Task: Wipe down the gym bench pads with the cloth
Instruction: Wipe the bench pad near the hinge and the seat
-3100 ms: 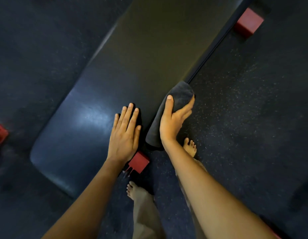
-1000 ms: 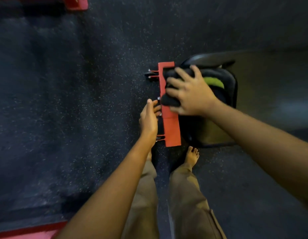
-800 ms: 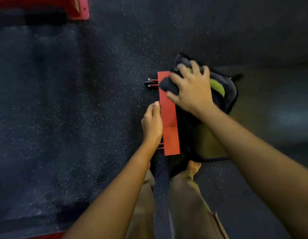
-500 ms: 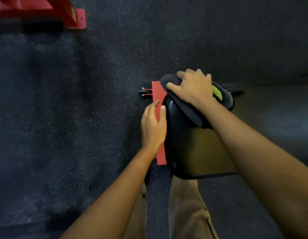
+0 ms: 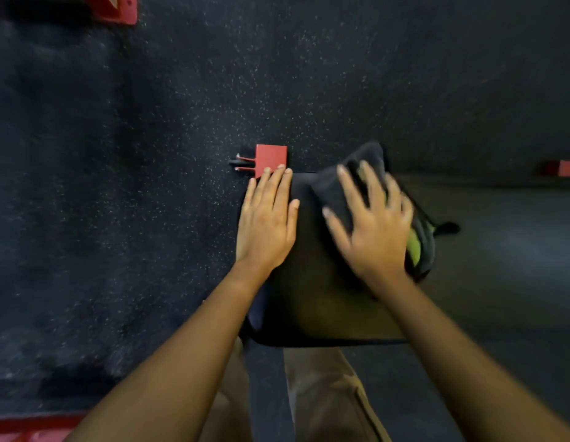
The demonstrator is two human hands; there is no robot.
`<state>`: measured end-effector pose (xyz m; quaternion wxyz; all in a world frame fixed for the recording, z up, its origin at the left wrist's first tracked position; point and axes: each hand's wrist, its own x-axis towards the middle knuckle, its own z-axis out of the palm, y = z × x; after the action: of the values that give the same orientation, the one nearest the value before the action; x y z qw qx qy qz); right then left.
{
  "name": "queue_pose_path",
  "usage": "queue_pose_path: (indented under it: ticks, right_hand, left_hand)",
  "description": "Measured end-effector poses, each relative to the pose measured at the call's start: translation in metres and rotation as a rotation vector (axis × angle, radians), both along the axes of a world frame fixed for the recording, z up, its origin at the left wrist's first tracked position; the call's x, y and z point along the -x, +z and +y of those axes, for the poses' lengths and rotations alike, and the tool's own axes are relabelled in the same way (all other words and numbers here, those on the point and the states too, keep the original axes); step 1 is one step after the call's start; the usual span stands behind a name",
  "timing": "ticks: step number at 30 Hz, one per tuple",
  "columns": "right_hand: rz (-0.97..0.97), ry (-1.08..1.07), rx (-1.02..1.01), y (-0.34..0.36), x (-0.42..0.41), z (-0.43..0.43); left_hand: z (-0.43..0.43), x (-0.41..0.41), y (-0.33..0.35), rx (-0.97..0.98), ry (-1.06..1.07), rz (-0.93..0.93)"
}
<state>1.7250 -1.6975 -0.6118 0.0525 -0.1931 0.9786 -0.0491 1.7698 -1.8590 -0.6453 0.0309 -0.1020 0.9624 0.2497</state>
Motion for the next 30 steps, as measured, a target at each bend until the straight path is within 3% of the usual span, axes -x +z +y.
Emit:
queue_pose_path:
  ticks: [3,5,9,11,13,16,18,20,23,25,30]
  right_hand:
    - [0.016,0.075,-0.001,0.003,-0.062,0.028]
    - [0.009,0.128,-0.025,-0.001,-0.052,0.031]
    - [-0.002,-0.178,-0.071,-0.008,0.015,-0.021]
    - [-0.022,-0.223,-0.076,-0.008,0.026,-0.046]
    - [0.001,-0.010,-0.071,-0.007,0.009,-0.045]
    - [0.028,0.500,-0.025,-0.002,-0.035,0.005]
    - [0.031,0.648,-0.027,-0.001,-0.046,0.048]
    - [0.035,0.481,-0.065,-0.002,-0.034,0.063]
    - [0.035,-0.074,-0.074,-0.004,-0.012,0.010]
    - [0.015,-0.171,-0.076,-0.005,-0.005,-0.042]
    - [0.041,0.458,-0.053,-0.005,-0.060,-0.031]
  left_hand:
    - [0.008,-0.004,0.001,0.015,0.049,0.002]
    - [0.014,-0.009,0.000,0.022,0.076,0.012]
    - [0.023,-0.034,0.001,0.017,0.089,0.023]
    - [0.028,-0.054,0.003,0.007,0.095,0.014]
    - [0.032,-0.078,0.004,-0.006,0.108,-0.008]
    - [0.038,-0.110,0.005,-0.002,0.116,-0.032]
    - [0.040,-0.126,0.004,-0.010,0.119,-0.045]
    - [0.042,-0.135,0.004,-0.010,0.123,-0.053]
    - [0.042,-0.149,0.003,-0.026,0.107,-0.057]
    - [0.039,-0.154,0.001,-0.023,0.083,-0.067]
    - [0.032,-0.176,-0.001,-0.021,0.010,-0.091]
